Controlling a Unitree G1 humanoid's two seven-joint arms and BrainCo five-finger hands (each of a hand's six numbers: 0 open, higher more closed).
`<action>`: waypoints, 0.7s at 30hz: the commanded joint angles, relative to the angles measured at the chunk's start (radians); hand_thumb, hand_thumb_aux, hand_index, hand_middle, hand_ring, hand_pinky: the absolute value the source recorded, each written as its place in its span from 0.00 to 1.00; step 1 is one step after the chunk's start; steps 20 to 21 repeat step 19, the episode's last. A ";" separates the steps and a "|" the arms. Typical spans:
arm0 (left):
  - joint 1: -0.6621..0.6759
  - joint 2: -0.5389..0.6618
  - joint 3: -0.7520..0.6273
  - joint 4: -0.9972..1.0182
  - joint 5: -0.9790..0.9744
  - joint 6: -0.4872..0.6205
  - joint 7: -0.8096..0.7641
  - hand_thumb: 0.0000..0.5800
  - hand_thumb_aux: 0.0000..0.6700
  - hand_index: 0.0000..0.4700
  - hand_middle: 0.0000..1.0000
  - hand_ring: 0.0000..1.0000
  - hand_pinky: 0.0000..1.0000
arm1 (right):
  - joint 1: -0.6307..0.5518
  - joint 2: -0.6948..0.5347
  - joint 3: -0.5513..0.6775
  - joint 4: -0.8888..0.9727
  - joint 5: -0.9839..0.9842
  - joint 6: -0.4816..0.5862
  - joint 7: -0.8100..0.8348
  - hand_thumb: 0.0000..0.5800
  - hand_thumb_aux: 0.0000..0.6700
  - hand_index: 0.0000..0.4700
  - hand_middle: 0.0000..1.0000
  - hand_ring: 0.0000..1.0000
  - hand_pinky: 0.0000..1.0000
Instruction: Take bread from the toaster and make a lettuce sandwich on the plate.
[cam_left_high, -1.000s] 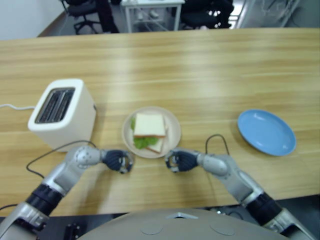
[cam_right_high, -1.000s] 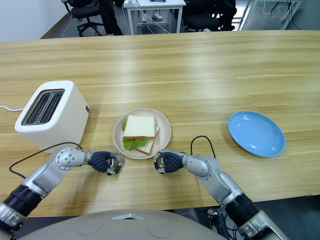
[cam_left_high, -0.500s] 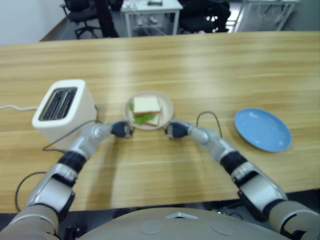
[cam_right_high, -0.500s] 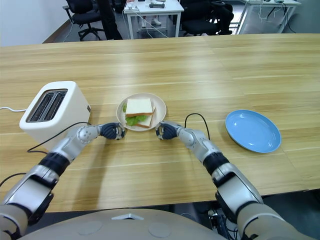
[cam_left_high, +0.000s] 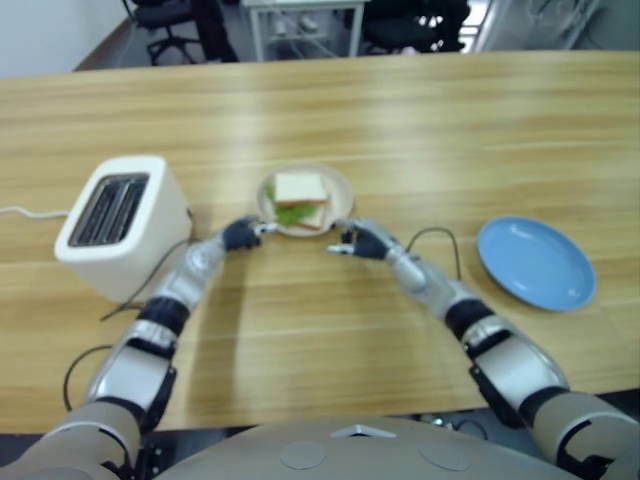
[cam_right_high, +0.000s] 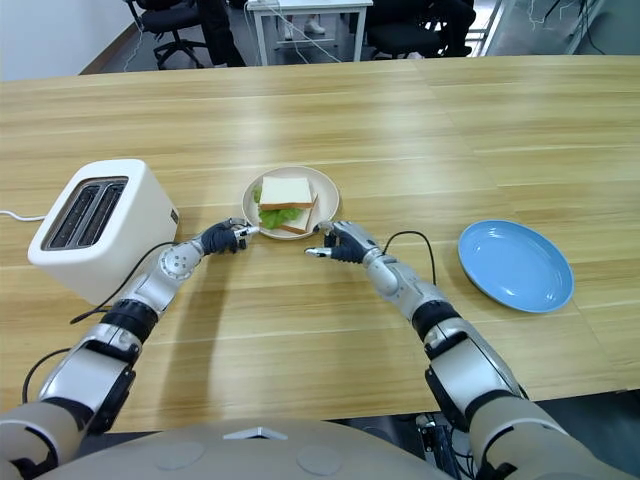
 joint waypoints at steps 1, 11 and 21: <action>0.039 -0.089 0.078 -0.189 -0.148 -0.007 0.010 0.00 0.00 0.00 0.00 0.00 0.00 | 0.105 0.030 -0.115 -0.236 0.291 0.053 0.160 0.00 0.00 0.00 0.00 0.00 0.00; 0.075 -0.318 0.235 -0.086 -0.342 -0.206 0.117 0.00 0.00 0.00 0.00 0.00 0.00 | 0.196 0.145 -0.294 -0.419 0.470 0.289 0.175 0.00 0.00 0.00 0.00 0.00 0.00; 0.008 -0.320 0.296 0.081 -0.361 -0.318 0.137 0.00 0.00 0.00 0.00 0.00 0.00 | 0.164 0.171 -0.366 -0.334 0.462 0.248 0.187 0.00 0.00 0.00 0.00 0.00 0.00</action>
